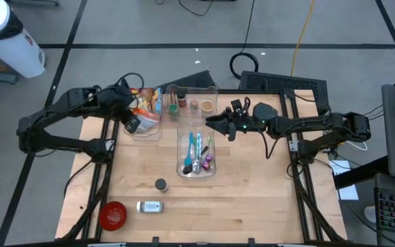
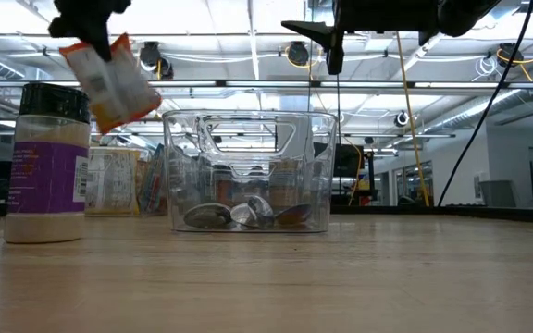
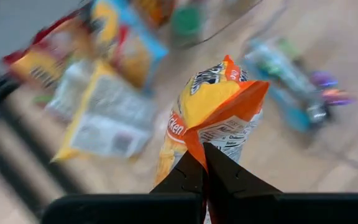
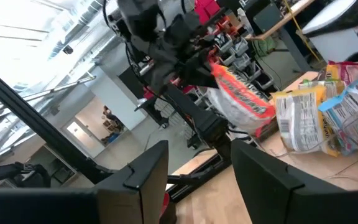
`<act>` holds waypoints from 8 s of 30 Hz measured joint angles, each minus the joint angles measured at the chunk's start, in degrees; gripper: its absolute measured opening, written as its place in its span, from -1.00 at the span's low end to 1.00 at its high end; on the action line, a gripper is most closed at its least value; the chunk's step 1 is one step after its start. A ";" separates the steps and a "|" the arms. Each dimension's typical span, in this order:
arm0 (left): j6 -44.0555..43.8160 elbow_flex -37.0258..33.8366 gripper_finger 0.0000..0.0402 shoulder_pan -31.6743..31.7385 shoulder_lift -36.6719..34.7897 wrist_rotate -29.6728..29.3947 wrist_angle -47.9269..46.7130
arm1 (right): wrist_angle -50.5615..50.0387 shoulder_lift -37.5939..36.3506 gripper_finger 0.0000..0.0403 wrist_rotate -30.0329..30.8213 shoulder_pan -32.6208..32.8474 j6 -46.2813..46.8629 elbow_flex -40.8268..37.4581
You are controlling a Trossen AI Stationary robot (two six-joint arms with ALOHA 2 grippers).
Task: Pick & Place Food Item
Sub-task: Put the orange noodle pack into the top left transparent bin, then put the purple seasoning bottle into the top right transparent bin
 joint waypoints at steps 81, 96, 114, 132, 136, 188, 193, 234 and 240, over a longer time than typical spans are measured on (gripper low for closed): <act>24.34 0.02 -0.19 19.14 -2.61 30.19 19.45 | -3.60 0.00 -0.13 -0.15 0.73 -5.79 -0.02; 11.15 0.07 -0.19 9.67 -20.47 31.48 28.33 | -3.60 0.00 -0.14 -0.15 0.73 -5.79 -0.02; -9.45 -35.46 -0.19 5.82 -33.69 31.87 61.49 | -3.60 0.00 -0.16 -0.15 0.75 -5.82 0.00; -14.25 -36.65 -0.19 -25.34 -26.78 10.44 73.72 | -3.62 0.00 -0.16 -0.16 0.75 -5.79 -0.02; -14.10 -36.65 -0.19 -32.26 -23.24 2.63 73.89 | -3.58 0.00 -0.16 -0.15 0.74 -5.79 -0.01; -0.57 -9.46 -0.19 -46.99 -3.57 -9.34 28.21 | 4.17 0.00 -0.16 -0.15 0.86 -3.11 -0.02; -1.14 -9.46 -0.19 -46.83 0.81 -3.64 27.56 | 2.92 0.00 -0.16 -0.15 0.86 -4.47 -0.02; 5.18 -9.49 0.51 -40.98 18.88 11.92 25.02 | -3.68 0.00 -0.16 -0.32 0.86 -4.42 -0.02; 5.88 -9.49 0.62 -40.98 20.81 12.79 24.59 | -4.08 0.00 -0.16 -0.33 0.86 -4.45 -0.02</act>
